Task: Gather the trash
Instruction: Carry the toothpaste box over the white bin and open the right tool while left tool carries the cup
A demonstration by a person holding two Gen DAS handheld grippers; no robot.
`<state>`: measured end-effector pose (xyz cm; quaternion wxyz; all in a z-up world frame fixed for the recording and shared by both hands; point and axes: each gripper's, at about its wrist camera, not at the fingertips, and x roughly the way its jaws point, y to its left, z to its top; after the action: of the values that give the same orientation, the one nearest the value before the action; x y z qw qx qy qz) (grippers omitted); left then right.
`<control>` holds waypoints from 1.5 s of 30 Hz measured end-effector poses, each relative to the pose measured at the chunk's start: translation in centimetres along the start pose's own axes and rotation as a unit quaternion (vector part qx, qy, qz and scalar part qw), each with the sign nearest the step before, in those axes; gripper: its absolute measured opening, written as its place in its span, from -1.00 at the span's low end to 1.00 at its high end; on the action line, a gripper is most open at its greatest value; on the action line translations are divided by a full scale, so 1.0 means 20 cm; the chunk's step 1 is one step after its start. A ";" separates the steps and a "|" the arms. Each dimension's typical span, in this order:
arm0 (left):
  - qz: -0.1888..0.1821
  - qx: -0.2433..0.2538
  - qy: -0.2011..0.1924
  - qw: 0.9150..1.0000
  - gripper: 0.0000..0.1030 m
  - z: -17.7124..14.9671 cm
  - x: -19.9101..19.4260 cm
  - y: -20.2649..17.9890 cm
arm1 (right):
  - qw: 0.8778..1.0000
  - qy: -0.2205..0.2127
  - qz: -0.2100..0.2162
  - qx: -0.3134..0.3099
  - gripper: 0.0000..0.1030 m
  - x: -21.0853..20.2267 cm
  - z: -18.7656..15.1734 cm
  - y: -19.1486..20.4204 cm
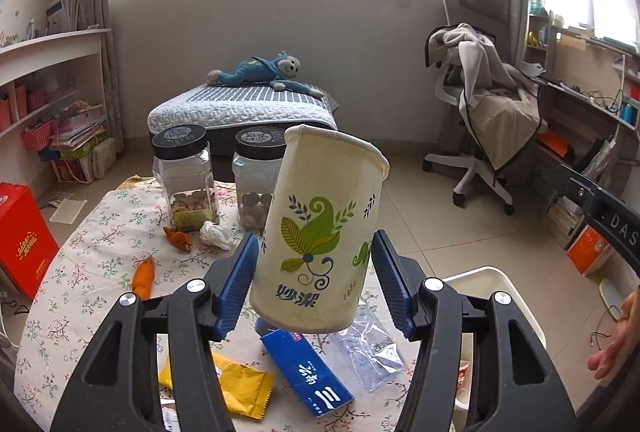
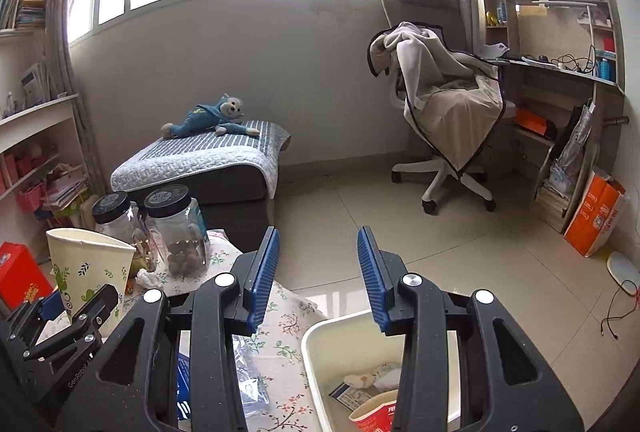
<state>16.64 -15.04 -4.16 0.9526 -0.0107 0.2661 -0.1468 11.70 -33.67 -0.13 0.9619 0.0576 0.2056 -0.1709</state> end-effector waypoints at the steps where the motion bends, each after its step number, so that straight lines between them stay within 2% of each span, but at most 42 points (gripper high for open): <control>1: -0.005 0.000 0.002 1.000 0.12 -0.01 0.01 -0.03 | 1.000 0.002 -0.005 0.005 -0.26 0.00 0.00 -0.04; 5: -0.015 0.007 0.005 1.000 0.13 -0.03 0.01 -0.12 | 0.999 0.013 -0.010 0.030 -0.26 0.02 0.01 -0.17; 9: -0.008 0.010 -0.008 1.000 0.12 0.02 -0.02 -0.09 | 0.999 0.031 0.027 0.035 -0.25 0.04 0.01 -0.19; 11: 0.002 0.008 -0.016 1.000 0.12 0.05 -0.05 -0.03 | 0.996 0.048 0.066 0.027 -0.09 0.07 0.00 -0.14; 13: 0.015 0.007 -0.023 1.000 0.12 0.08 -0.07 0.05 | 0.990 0.075 0.117 0.012 0.28 0.09 -0.03 -0.07; 14: 0.023 0.006 -0.027 0.999 0.13 0.10 -0.09 0.09 | 0.987 0.086 0.135 -0.002 0.34 0.10 -0.05 -0.02; 16: 0.035 0.002 -0.033 0.999 0.13 0.12 -0.11 0.18 | 0.978 0.119 0.166 -0.046 0.73 0.13 -0.12 0.11; 19: 0.046 -0.016 -0.033 0.998 0.13 0.11 -0.13 0.32 | 0.960 0.168 0.193 -0.111 0.82 0.18 -0.27 0.33; 22: 0.056 -0.035 -0.022 0.998 0.13 0.09 -0.12 0.42 | 0.942 0.220 0.197 -0.161 0.83 0.27 -0.42 0.51; 26: 0.060 -0.046 -0.010 0.997 0.13 0.07 -0.11 0.53 | 0.923 0.256 0.195 -0.209 0.83 0.36 -0.57 0.69; 29: 0.063 -0.045 -0.011 0.997 0.13 0.07 -0.12 0.57 | 0.914 0.263 0.194 -0.239 0.81 0.40 -0.63 0.81; 32: 0.066 -0.050 -0.005 0.997 0.14 0.06 -0.12 0.62 | 0.907 0.276 0.180 -0.261 0.68 0.45 -0.68 0.89; 35: 0.071 -0.054 0.001 0.996 0.14 0.05 -0.12 0.67 | 0.903 0.296 0.165 -0.263 0.37 0.53 -0.71 0.92; 37: 0.074 -0.056 0.006 0.996 0.14 0.04 -0.12 0.71 | 0.896 0.322 0.163 -0.260 -0.22 0.58 -0.74 0.93; 38: 0.077 -0.058 0.008 0.995 0.14 0.04 -0.12 0.73 | 0.894 0.331 0.160 -0.257 -0.23 0.60 -0.76 0.93; 42: 0.086 -0.069 0.012 0.994 0.14 0.04 -0.13 0.80 | 0.898 0.336 0.185 -0.217 -0.26 0.60 -0.70 0.92; 45: 0.092 -0.075 0.007 0.993 0.14 0.04 -0.14 0.82 | 0.911 0.311 0.196 -0.187 -0.26 0.55 -0.59 0.91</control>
<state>19.26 1.47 -3.60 0.9567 -0.0561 0.2832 -0.0380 23.10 -17.85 -14.75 0.8566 -0.0336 0.5073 0.0888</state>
